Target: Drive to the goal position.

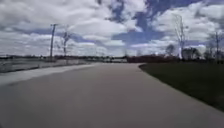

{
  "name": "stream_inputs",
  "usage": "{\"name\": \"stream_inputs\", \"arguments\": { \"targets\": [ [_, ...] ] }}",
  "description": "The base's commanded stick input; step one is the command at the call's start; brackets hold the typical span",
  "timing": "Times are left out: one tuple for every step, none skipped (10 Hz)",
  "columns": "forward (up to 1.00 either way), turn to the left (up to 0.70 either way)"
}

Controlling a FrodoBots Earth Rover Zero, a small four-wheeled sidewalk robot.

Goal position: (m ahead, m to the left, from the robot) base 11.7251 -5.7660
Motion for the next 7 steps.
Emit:
{"name": "stream_inputs", "arguments": {
  "targets": [
    [1.0,-0.08],
    [1.0,-0.27],
    [1.0,-0.14],
    [1.0,0.0],
    [1.0,0.0],
    [1.0,0.0],
    [1.0,-0.11]
  ]
}}
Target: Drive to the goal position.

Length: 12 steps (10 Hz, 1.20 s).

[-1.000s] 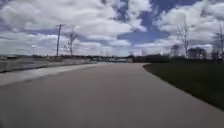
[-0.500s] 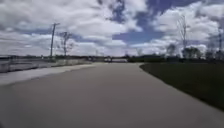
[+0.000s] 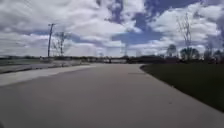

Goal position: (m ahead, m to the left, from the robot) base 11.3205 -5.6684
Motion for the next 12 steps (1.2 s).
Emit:
{"name": "stream_inputs", "arguments": {
  "targets": [
    [1.0,-0.27],
    [1.0,-0.27],
    [1.0,-0.27],
    [1.0,-0.27],
    [1.0,0.0],
    [1.0,0.0],
    [1.0,0.0],
    [1.0,0.0],
    [1.0,0.0],
    [1.0,0.0],
    [1.0,0.0],
    [1.0,0.0]
  ]
}}
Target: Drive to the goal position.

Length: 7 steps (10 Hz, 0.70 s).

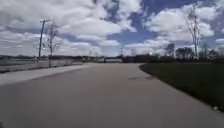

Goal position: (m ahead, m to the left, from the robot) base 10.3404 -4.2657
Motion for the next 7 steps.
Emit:
{"name": "stream_inputs", "arguments": {
  "targets": [
    [1.0,0.0],
    [1.0,0.0],
    [1.0,0.0],
    [1.0,-0.18],
    [1.0,-0.27],
    [1.0,-0.27],
    [1.0,-0.27]
  ]
}}
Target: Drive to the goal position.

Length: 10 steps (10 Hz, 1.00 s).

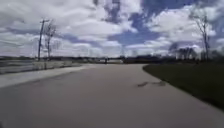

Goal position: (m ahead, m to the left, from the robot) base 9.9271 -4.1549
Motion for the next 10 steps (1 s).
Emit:
{"name": "stream_inputs", "arguments": {
  "targets": [
    [1.0,0.0],
    [1.0,-0.17],
    [1.0,-0.27],
    [1.0,-0.27],
    [1.0,-0.27],
    [1.0,0.0],
    [1.0,0.0],
    [1.0,-0.11],
    [1.0,-0.27],
    [1.0,-0.27]
  ]
}}
